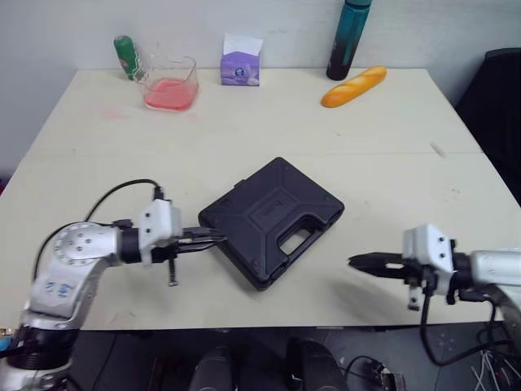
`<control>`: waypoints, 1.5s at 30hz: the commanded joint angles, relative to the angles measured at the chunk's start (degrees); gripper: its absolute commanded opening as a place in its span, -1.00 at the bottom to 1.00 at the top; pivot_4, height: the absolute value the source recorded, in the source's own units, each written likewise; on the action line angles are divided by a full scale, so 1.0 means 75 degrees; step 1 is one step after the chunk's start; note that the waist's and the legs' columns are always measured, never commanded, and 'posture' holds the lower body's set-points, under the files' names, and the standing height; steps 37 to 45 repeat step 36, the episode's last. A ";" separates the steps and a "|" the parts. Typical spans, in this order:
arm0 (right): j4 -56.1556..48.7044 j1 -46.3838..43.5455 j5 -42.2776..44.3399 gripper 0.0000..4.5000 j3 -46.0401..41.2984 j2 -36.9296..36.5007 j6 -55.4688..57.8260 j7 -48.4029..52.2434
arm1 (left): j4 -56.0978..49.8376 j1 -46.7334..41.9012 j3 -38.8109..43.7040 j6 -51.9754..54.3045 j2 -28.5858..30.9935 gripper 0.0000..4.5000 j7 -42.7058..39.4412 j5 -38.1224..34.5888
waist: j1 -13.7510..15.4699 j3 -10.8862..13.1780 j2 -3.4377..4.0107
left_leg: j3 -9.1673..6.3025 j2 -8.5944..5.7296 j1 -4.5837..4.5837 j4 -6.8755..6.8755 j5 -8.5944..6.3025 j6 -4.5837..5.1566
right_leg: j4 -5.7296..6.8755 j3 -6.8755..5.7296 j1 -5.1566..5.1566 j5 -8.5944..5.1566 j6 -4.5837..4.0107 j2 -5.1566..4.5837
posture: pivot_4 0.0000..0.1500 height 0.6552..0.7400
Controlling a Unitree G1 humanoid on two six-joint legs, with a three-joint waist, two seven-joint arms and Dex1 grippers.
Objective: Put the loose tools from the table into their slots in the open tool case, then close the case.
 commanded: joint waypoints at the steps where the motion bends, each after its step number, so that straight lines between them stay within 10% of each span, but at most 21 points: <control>1: 0.0623 -0.0003 -0.0024 -0.70 -0.0833 -0.0248 -0.0692 0.0350 | -0.0277 0.0451 0.1303 0.0349 0.0305 -0.16 0.0243 -0.0447 | 0.0029 0.0004 -0.0003 | 0.0000 -0.0004 -0.0002 0.0000 -0.0001 0.0003 | -0.0006 0.0000 0.0000 0.0002 0.0003 -0.0004 | 1.00 1.00; 6: 0.2226 -0.0612 -0.0659 0.36 -0.1065 -0.0558 -0.1655 0.0275 | -0.0043 0.1596 0.2882 0.0691 0.0540 0.90 0.0453 -0.0337 | 0.0009 0.0011 -0.0005 | -0.0002 -0.0010 -0.0003 0.0001 0.0001 0.0006 | -0.0008 0.0000 0.0002 0.0007 0.0013 -0.0013 | 1.00 1.00; 9: 0.3201 -0.1078 -0.1047 0.99 -0.0887 -0.0694 -0.2278 0.0320 | 0.0402 0.2157 0.3332 0.0214 0.0386 1.00 0.0573 0.0047 | -0.0033 0.0015 0.0001 | 0.0011 -0.0011 0.0003 0.0000 0.0001 0.0007 | -0.0006 0.0009 0.0000 0.0008 0.0015 -0.0021 | 1.00 1.00; 27: 0.7210 -0.3611 -0.2044 0.99 -0.0021 -0.0822 -0.4546 0.0282 | 0.1569 0.2644 0.3822 -0.0579 0.0390 1.00 0.1350 0.0767 | -0.0125 0.0038 0.0040 | 0.0032 0.0001 0.0003 0.0000 0.0006 -0.0007 | 0.0026 0.0027 -0.0024 0.0008 0.0011 -0.0040 | 1.00 1.00; 45: 0.8094 -0.4093 -0.2187 0.99 0.0296 -0.0612 -0.5152 0.0247 | 0.1666 0.2226 0.3721 -0.0885 0.0318 1.00 0.1477 0.0785 | -0.0256 0.0040 0.0044 | 0.0047 -0.0002 0.0011 0.0001 0.0010 -0.0006 | 0.0044 0.0038 -0.0024 0.0009 0.0014 -0.0035 | 1.00 1.00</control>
